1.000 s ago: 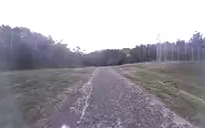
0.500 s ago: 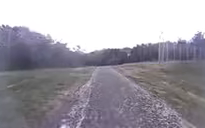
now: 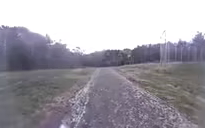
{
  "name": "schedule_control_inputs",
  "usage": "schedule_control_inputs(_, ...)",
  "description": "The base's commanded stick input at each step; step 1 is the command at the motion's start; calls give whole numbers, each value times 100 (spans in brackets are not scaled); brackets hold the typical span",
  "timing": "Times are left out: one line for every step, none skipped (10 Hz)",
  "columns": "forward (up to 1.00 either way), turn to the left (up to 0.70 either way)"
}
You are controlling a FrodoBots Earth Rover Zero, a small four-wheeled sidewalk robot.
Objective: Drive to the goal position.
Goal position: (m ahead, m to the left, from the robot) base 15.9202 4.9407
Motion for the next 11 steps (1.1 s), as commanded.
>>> schedule_control_inputs(70,0)
schedule_control_inputs(70,0)
schedule_control_inputs(70,-9)
schedule_control_inputs(70,-5)
schedule_control_inputs(70,0)
schedule_control_inputs(70,0)
schedule_control_inputs(70,-11)
schedule_control_inputs(70,-11)
schedule_control_inputs(70,-11)
schedule_control_inputs(70,-11)
schedule_control_inputs(70,-11)
